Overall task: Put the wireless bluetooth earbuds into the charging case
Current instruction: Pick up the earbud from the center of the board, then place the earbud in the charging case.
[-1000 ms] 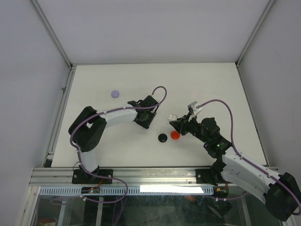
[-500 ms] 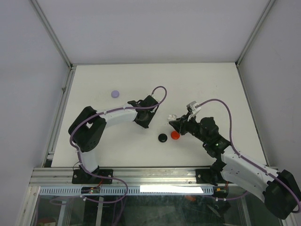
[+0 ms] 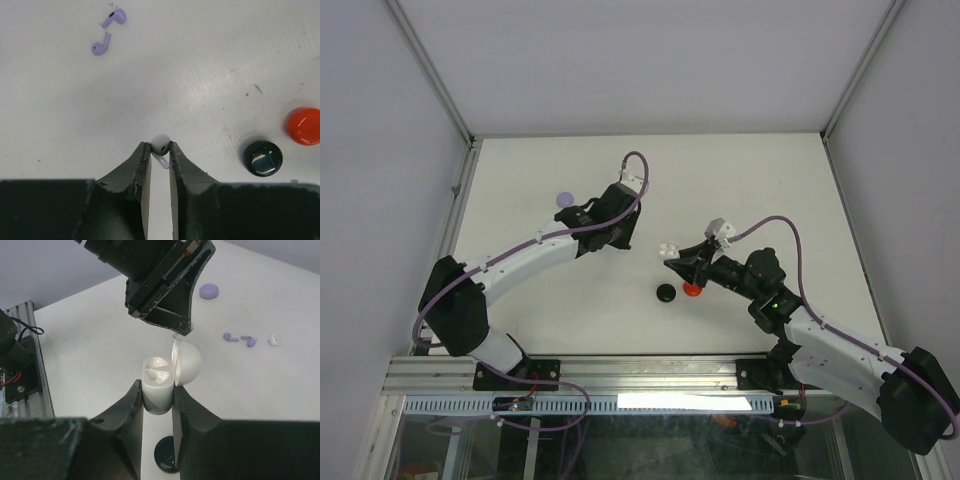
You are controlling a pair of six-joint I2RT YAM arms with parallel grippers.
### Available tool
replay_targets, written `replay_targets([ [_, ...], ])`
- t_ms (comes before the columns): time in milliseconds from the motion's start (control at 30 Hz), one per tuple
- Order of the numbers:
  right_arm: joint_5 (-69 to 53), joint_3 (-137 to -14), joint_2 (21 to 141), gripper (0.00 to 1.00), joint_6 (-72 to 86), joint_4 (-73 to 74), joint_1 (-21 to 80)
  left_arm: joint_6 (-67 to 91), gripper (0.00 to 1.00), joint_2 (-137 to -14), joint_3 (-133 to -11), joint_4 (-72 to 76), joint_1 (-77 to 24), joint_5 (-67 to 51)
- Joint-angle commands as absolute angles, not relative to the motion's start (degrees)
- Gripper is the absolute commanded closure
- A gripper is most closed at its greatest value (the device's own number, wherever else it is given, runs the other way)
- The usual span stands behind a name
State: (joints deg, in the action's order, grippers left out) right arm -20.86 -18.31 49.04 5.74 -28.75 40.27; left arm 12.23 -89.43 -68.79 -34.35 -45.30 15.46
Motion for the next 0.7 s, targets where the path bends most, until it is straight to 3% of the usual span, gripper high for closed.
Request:
replay_targets([
  [0,-19.87,-17.76,49.78,1.00,-0.10,-42.76,41.58,13.05,0.96,-83.02,-72.38,-30.62,-45.60,17.51],
  [433,-5.76,-16.75,54.63,1.00,-5.81,-56.29,44.03,15.75,0.96,-71.02,-71.76,-21.90,-49.32,17.55],
  [667,-5.40,-15.31,58.89,1.00,-6.09,-65.04,44.90,16.72,0.96,-70.60,-70.12,-15.70,-52.40,18.28],
])
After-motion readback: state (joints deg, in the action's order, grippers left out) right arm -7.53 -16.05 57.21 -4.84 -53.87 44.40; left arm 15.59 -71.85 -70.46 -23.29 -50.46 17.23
